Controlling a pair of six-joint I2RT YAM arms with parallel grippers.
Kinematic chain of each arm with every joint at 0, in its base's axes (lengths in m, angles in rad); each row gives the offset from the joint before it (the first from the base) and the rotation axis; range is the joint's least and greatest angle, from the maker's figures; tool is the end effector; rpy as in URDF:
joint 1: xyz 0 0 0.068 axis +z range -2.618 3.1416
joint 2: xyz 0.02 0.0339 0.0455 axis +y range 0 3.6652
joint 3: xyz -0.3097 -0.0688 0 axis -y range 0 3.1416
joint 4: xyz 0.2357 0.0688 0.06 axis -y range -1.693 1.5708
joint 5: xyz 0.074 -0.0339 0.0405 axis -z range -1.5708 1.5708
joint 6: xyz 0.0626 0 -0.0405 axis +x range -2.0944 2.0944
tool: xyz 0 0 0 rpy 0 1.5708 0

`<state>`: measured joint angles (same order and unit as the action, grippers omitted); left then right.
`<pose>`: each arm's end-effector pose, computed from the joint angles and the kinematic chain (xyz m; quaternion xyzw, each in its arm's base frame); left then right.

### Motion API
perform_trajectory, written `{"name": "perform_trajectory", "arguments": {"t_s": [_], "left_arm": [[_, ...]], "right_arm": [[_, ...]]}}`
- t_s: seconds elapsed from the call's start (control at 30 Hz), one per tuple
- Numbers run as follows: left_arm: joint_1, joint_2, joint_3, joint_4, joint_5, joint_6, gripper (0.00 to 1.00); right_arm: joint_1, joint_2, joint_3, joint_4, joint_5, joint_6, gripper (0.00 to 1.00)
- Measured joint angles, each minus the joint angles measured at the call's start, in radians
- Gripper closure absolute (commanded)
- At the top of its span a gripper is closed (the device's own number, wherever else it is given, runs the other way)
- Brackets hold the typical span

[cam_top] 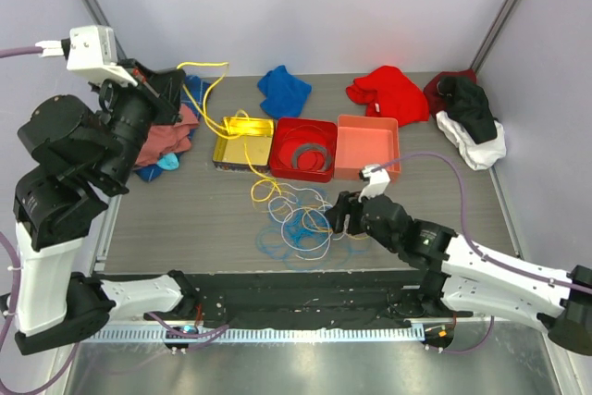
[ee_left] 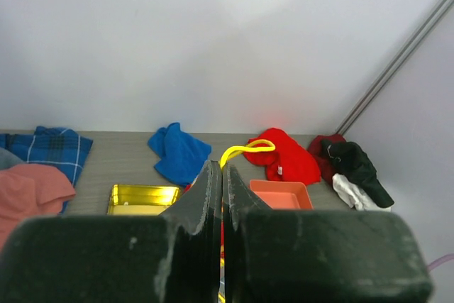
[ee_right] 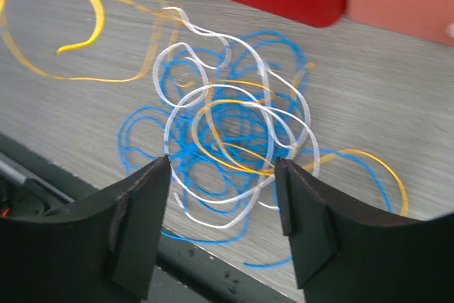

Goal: Untangle the cables

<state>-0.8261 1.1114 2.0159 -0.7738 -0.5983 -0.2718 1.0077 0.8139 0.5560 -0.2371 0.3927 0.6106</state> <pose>0.0977 -0.0539 0.6298 -0.0407 0.6667 -0.2091 0.7142 0.1092 0.1281 0.2739 -0.0682 0.8455 0.2480 0.4680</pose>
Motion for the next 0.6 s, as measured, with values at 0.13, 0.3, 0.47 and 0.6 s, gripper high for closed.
{"name": "perform_trajectory", "arguments": {"t_s": [0.13,0.3,0.47,0.6], "left_arm": [[0.000,0.044,0.050,0.001,0.027,0.011,1.00],[0.000,0.058,0.060,0.001,0.064,0.010,1.00],[0.000,0.066,0.060,0.000,0.092,0.005,1.00],[0.000,0.071,0.060,0.000,0.112,-0.008,1.00]], "right_arm": [[0.000,0.130,0.086,0.103,-0.068,-0.064,0.23],[0.000,0.279,0.237,0.253,-0.121,-0.138,0.19],[0.000,0.420,0.367,0.365,-0.135,-0.200,0.18],[0.000,0.529,0.431,0.413,-0.145,-0.238,0.18]]}}
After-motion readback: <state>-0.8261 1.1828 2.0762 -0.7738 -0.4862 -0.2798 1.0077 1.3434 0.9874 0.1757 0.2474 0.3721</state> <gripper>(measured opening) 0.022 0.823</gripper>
